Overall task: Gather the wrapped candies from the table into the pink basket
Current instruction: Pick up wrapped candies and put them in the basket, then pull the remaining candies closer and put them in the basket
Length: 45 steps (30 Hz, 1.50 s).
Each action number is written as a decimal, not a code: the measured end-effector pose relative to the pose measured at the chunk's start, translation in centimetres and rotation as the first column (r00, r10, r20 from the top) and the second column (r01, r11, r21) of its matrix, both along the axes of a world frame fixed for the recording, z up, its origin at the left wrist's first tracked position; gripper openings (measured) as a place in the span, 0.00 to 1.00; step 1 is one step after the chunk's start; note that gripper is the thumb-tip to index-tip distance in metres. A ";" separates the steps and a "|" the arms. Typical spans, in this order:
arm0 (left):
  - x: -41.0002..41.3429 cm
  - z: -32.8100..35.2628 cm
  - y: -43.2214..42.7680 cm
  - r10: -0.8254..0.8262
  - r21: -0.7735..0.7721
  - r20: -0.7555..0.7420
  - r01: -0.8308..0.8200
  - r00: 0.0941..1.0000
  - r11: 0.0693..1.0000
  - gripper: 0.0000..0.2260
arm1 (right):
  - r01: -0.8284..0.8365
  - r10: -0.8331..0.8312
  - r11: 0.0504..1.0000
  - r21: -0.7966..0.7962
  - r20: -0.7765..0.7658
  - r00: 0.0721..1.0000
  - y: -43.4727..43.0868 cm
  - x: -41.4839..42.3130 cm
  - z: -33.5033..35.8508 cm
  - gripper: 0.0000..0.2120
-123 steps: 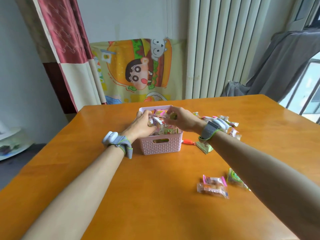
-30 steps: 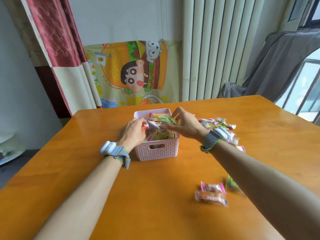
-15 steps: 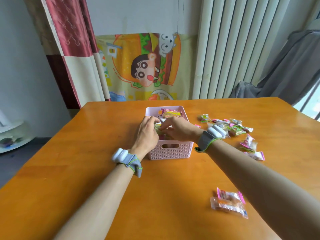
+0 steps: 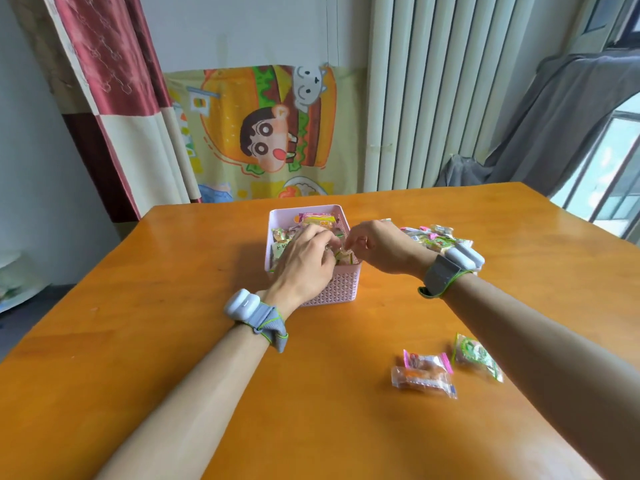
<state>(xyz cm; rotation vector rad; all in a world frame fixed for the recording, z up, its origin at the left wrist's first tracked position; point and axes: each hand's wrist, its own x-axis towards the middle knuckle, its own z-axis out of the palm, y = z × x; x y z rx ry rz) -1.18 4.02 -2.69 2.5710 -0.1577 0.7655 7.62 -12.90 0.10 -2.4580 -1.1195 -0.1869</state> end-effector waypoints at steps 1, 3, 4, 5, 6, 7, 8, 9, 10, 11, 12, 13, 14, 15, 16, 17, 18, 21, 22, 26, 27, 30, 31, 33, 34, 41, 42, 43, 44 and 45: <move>-0.1 0.1 -1.0 -0.037 0.001 -0.001 0.037 0.999 0.999 0.09 | 0.022 -0.022 1.000 -0.001 -0.007 1.000 -1.0 0.0 -0.1 0.10; -0.3 0.0 -2.8 -0.116 0.022 -0.060 0.118 0.991 0.993 0.09 | 0.041 -0.043 0.999 -0.031 -0.043 0.998 -2.7 -0.1 -0.2 0.08; -0.5 0.0 -3.8 -0.147 0.055 -0.112 0.154 0.983 0.987 0.08 | 0.041 -0.044 0.998 -0.052 -0.067 0.997 -3.6 -0.3 -0.2 0.07; -0.7 -0.2 -4.7 -0.161 0.103 -0.161 0.178 0.974 0.979 0.07 | 0.037 -0.044 0.997 -0.075 -0.091 0.995 -4.5 -0.5 -0.3 0.06; -0.8 -0.4 -5.2 -0.155 0.151 -0.184 0.183 0.971 0.971 0.07 | 0.029 -0.040 0.995 -0.093 -0.116 0.992 -5.2 -0.5 -0.3 0.06; -0.9 -0.6 -5.6 -0.138 0.185 -0.177 0.171 0.974 0.968 0.07 | 0.025 -0.042 0.994 -0.111 -0.147 0.988 -6.0 -0.6 -0.4 0.07; -1.0 -0.7 -5.9 -0.116 0.205 -0.144 0.145 0.983 0.968 0.07 | 0.025 -0.049 0.991 -0.131 -0.180 0.982 -6.8 -0.6 -0.5 0.08; -1.2 -0.8 -6.2 -0.100 0.211 -0.107 0.121 0.989 0.970 0.07 | 0.027 -0.060 0.987 -0.160 -0.206 0.977 -7.6 -0.6 -0.7 0.08; -1.3 -0.8 -6.5 -0.101 0.208 -0.094 0.118 0.990 0.971 0.06 | 0.026 -0.071 0.980 -0.195 -0.226 0.972 -8.3 -0.6 -0.9 0.07; -1.5 -0.8 -6.9 -0.120 0.195 -0.114 0.141 0.986 0.971 0.06 | 0.020 -0.079 0.972 -0.236 -0.245 0.966 -9.1 -0.7 -1.2 0.06; -1.7 -0.7 -7.3 -0.158 0.169 -0.167 0.186 0.973 0.968 0.05 | 0.009 -0.086 0.961 -0.276 -0.270 0.959 -9.9 -0.7 -1.4 0.05; -1.9 -0.6 -7.8 -0.210 0.135 -0.252 0.249 0.945 0.959 0.05 | -0.006 -0.092 0.951 -0.309 -0.302 0.949 -10.6 -0.7 -1.6 0.04; -2.0 -0.5 -8.4 -0.267 0.098 -0.358 0.321 0.894 0.942 0.06 | -0.026 -0.096 0.942 -0.336 -0.342 0.935 -11.2 -0.8 -1.8 0.04; -2.2 -0.4 -9.1 -0.319 0.065 -0.468 0.392 0.824 0.918 0.10 | -0.044 -0.104 0.932 -0.360 -0.381 0.919 -11.7 -0.9 -1.9 0.05; -2.3 -0.4 -9.7 -0.355 0.036 -0.566 0.452 0.744 0.891 0.15 | -0.055 -0.118 0.923 -0.382 -0.416 0.902 -12.2 -1.0 -2.0 0.07; -2.5 -0.6 -10.4 -0.370 0.020 -0.643 0.498 0.670 0.867 0.20 | -0.056 -0.138 0.915 -0.400 -0.439 0.888 -12.6 -1.1 -2.1 0.09; -2.6 -0.9 -11.1 -0.371 0.018 -0.698 0.534 0.612 0.845 0.25 | -0.049 -0.156 0.910 -0.411 -0.451 0.879 -13.0 -1.1 -2.2 0.11; -2.6 -2.0 -12.2 -0.343 0.070 -0.763 0.597 0.548 0.799 0.34 | -0.031 -0.187 0.905 -0.425 -0.462 0.867 -14.1 -1.5 -2.1 0.18; -2.5 -2.2 -12.4 -0.338 0.091 -0.759 0.605 0.556 0.791 0.33 | -0.035 -0.193 0.897 -0.441 -0.462 0.865 -14.4 -1.6 -1.9 0.21; -1.5 -2.4 -12.6 -0.300 0.144 -0.731 0.568 0.614 0.810 0.25 | -0.063 -0.226 0.821 -0.567 -0.425 0.877 -15.2 -2.1 -1.9 0.31; -1.2 -2.5 -12.5 -0.285 0.156 -0.720 0.548 0.633 0.822 0.24 | -0.068 -0.229 0.801 -0.595 -0.409 0.883 -15.3 -2.1 -2.2 0.32; -0.4 -3.0 -12.5 -0.228 0.181 -0.696 0.473 0.681 0.862 0.25 | -0.075 -0.226 0.793 -0.605 -0.406 0.885 -15.3 -2.0 -3.0 0.31; -0.2 -3.2 -12.4 -0.214 0.177 -0.693 0.450 0.688 0.875 0.25 | -0.064 -0.225 0.801 -0.595 -0.398 0.889 -15.3 -1.9 -3.1 0.30; 0.0 -3.3 -12.3 -0.211 0.141 -0.687 0.412 0.695 0.900 0.23 | -0.011 -0.226 0.820 -0.572 -0.343 0.912 -15.4 -1.6 -3.0 0.30; 0.2 -3.4 -12.2 -0.210 0.136 -0.676 0.400 0.706 0.907 0.22 | 0.024 -0.230 0.833 -0.553 -0.306 0.924 -15.4 -1.4 -3.0 0.30; 1.2 -3.9 -11.9 -0.209 0.108 -0.579 0.328 0.788 0.938 0.16 | 0.182 -0.281 0.871 -0.456 -0.160 0.946 -15.7 0.6 -3.7 0.31; 1.3 -3.9 -11.8 -0.206 0.106 -0.574 0.321 0.792 0.941 0.16 | 0.187 -0.286 0.862 -0.471 -0.149 0.946 -15.7 0.8 -3.9 0.32; 1.3 -4.0 -11.8 -0.196 0.119 -0.568 0.315 0.799 0.942 0.16 | 0.191 -0.293 0.856 -0.481 -0.147 0.945 -15.7 0.9 -4.1 0.32; 1.5 -4.1 -11.7 -0.179 0.142 -0.559 0.305 0.810 0.942 0.16 | 0.193 -0.300 0.853 -0.486 -0.153 0.942 -15.6 1.0 -4.3 0.33; 1.5 -4.2 -11.7 -0.156 0.168 -0.547 0.290 0.823 0.942 0.16 | 0.193 -0.304 0.853 -0.486 -0.161 0.939 -15.5 1.1 -4.4 0.33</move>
